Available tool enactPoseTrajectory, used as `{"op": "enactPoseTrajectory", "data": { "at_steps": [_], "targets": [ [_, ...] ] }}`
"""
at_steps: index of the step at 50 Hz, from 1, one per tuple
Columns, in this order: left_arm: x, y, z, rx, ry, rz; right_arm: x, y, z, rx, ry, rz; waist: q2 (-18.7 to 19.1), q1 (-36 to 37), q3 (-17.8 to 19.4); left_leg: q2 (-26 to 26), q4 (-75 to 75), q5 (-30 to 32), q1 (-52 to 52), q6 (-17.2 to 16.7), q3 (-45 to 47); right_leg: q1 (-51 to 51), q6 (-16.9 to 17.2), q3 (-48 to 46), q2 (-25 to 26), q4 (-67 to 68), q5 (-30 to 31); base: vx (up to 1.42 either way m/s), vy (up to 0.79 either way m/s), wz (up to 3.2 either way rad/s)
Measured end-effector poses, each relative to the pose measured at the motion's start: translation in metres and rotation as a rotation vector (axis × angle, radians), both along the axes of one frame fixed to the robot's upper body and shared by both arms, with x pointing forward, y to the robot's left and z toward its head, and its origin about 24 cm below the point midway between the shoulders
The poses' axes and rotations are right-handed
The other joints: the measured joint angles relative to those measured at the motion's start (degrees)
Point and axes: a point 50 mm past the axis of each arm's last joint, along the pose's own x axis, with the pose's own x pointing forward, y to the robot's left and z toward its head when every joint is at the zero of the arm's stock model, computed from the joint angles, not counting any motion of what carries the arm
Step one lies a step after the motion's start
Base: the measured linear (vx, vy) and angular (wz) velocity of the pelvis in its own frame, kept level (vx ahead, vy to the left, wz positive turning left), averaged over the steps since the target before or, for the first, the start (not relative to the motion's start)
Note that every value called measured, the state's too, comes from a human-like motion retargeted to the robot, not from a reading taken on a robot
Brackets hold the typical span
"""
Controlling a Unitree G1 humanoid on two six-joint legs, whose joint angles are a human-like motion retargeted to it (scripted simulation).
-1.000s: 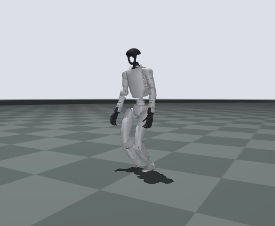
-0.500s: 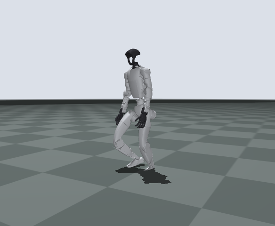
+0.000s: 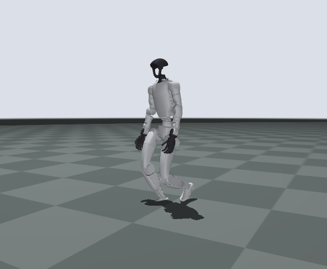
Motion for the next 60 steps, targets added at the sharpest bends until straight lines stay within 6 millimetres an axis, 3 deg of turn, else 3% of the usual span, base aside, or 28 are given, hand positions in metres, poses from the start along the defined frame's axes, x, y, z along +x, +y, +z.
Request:
{"op": "enactPoseTrajectory", "data": {
  "at_steps": [3,6,10,15,27,32,35,39,43,47,51,56,60],
  "targets": [
    [-0.006,0.001,-0.002,-0.002,0.012,0.005,0.008,-0.002,0.004,-0.013,-0.025,0.012,-0.9,1.7,-0.1,-0.5,-2.6,-5.3,-3.9,2.3,1.2,2.3,0.7,0.8,-0.6,-2.0,-0.8,0.09,0.0,-0.19],
    [-0.016,0.001,-0.005,-0.011,0.036,0.013,0.013,-0.002,0.006,-0.016,-0.047,0.02,-3.3,1.9,-0.8,-4.9,-12.0,-8.2,-6.9,3.8,2.3,3.2,1.8,1.4,-3.7,-2.6,-1.8,0.1,0.02,-0.08],
    [-0.034,-0.001,-0.011,-0.018,0.083,0.008,0.012,-0.003,0.006,-0.009,-0.058,0.016,-6.9,1.0,-2.0,-13.6,-26.7,-7.5,-6.6,4.2,1.5,4.2,2.9,2.3,-8.6,-2.3,-3.7,0.15,0.03,-0.09],
    [-0.053,-0.005,-0.017,-0.03,0.135,-0.004,0.005,-0.006,0.004,-0.005,-0.049,-0.005,-9.2,0.0,-1.5,-19.0,-34.0,-6.3,-0.6,5.2,0.8,7.6,2.8,3.6,-11.6,-1.0,-7.2,0.17,0.05,-0.11],
    [-0.03,-0.001,-0.01,-0.009,0.063,0.014,-0.007,-0.003,-0.001,0.014,-0.008,-0.016,-15.0,-3.1,1.1,-28.5,-42.5,-5.9,11.1,7.3,2.4,10.2,4.7,8.3,-20.1,12.3,-12.7,0.13,0.05,0.0],
    [-0.014,0.0,-0.004,0.003,0.02,0.002,-0.007,0.0,-0.002,0.03,0.0,-0.01,-17.8,-5.3,2.0,-33.1,-46.8,-4.7,14.7,7.4,2.9,5.4,5.9,7.8,-28.2,26.4,-8.5,0.09,0.03,-0.05],
    [-0.005,0.001,-0.001,0.018,-0.003,-0.008,-0.007,0.0,-0.003,0.036,0.005,-0.009,-17.8,-6.8,2.1,-33.7,-48.8,-3.9,15.9,7.2,2.5,0.8,5.5,7.7,-30.4,31.5,-6.4,0.09,0.02,-0.01],
    [0.004,0.002,0.002,0.035,-0.025,-0.019,-0.009,-0.001,-0.003,0.038,0.015,-0.019,-16.7,-8.4,1.6,-33.0,-52.0,-3.0,17.1,6.9,1.6,-5.2,5.2,7.3,-30.0,29.4,-5.8,0.09,0.01,0.03],
    [0.008,0.002,0.004,0.045,-0.036,-0.027,-0.013,-0.003,-0.004,0.038,0.032,-0.046,-15.1,-8.9,1.0,-31.4,-55.4,-2.3,18.6,6.6,0.8,-8.9,6.5,7.1,-26.5,19.6,-4.9,0.1,0.0,-0.01],
    [0.01,0.002,0.005,0.047,-0.045,-0.038,-0.02,-0.003,-0.006,0.046,0.05,-0.084,-14.0,-8.3,0.3,-29.9,-58.9,-1.9,20.9,6.6,1.2,-9.7,8.4,7.8,-22.3,9.0,-3.4,0.11,0.0,-0.05],
    [0.01,0.0,0.005,0.033,-0.046,-0.033,-0.022,0.001,-0.008,0.065,0.051,-0.113,-14.5,-7.4,0.7,-30.0,-60.1,-2.7,24.6,6.8,0.8,-7.7,8.6,8.0,-21.2,6.7,-2.1,0.1,-0.02,-0.02],
    [-0.003,-0.004,-0.002,-0.004,-0.008,0.004,-0.024,0.001,-0.008,0.055,0.045,-0.14,-13.9,-6.2,2.2,-28.3,-51.4,-5.3,26.6,5.5,-1.5,-2.4,7.1,6.7,-19.3,8.7,-0.8,0.09,-0.06,-0.05],
    [-0.02,-0.005,-0.008,-0.022,0.042,0.031,-0.024,0.0,-0.008,0.037,0.043,-0.144,-8.2,-5.1,2.1,-19.1,-31.9,-7.4,20.3,1.5,-1.6,1.1,4.3,2.3,-12.3,7.3,-0.3,0.08,-0.07,-0.01]
  ]
}}
